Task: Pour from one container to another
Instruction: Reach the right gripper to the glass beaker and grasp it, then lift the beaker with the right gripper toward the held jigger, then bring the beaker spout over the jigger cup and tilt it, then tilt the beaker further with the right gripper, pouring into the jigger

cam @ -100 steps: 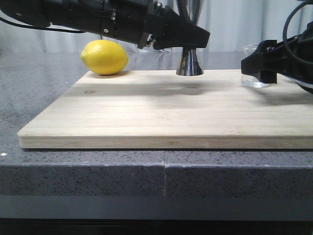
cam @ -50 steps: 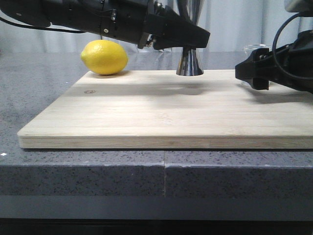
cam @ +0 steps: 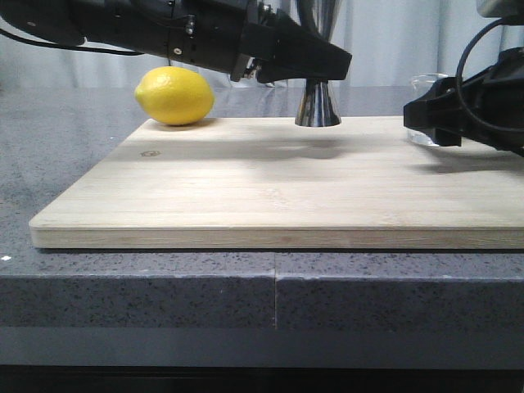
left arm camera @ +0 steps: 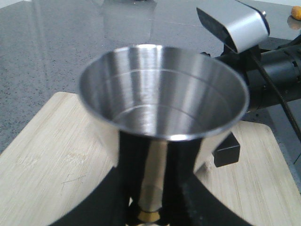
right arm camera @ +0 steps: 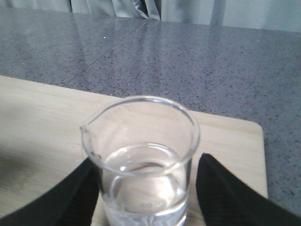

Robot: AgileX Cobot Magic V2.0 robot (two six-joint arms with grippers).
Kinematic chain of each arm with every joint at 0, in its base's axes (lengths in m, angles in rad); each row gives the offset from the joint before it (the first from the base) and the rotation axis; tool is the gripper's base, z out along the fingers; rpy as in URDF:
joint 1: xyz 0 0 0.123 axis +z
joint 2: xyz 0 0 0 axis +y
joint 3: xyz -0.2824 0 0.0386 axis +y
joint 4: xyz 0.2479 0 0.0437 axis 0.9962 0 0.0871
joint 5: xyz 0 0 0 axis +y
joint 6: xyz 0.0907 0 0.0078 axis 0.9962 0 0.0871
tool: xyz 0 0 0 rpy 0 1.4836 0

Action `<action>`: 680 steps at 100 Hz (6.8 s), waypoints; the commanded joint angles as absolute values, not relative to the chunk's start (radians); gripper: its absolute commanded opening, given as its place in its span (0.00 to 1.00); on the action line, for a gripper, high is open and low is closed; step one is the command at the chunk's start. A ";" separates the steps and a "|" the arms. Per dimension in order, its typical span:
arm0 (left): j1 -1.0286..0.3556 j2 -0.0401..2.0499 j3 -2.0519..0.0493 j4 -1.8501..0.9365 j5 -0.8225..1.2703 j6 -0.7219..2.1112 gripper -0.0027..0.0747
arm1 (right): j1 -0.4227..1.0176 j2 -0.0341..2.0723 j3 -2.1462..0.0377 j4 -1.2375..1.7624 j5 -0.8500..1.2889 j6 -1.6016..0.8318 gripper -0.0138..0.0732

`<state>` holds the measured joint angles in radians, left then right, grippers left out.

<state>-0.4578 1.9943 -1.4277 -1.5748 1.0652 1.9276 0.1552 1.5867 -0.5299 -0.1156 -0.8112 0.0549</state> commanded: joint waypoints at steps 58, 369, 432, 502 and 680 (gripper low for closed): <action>-0.468 1.928 -1.461 -1.641 1.120 1.917 0.01 | 0.156 1.548 -0.556 -0.150 -0.945 0.050 0.42; -0.468 1.928 -1.461 -1.573 1.238 1.895 0.01 | 0.305 1.212 -0.955 -0.918 -0.319 0.050 0.42; -0.468 1.928 -1.461 -1.573 1.246 1.895 0.01 | 0.305 1.212 -0.955 -1.083 -0.325 0.050 0.42; -0.468 1.928 -1.461 -1.573 1.254 1.895 0.01 | 0.305 1.212 -0.955 -1.176 -0.306 0.050 0.42; -0.468 1.928 -1.461 -1.571 1.279 1.895 0.01 | 0.305 1.212 -0.955 -1.344 -0.262 0.050 0.42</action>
<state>-0.4616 1.9943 -1.4291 -1.4952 1.1682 1.9041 0.3061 1.2458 -0.9167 -1.3471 -0.2492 0.0527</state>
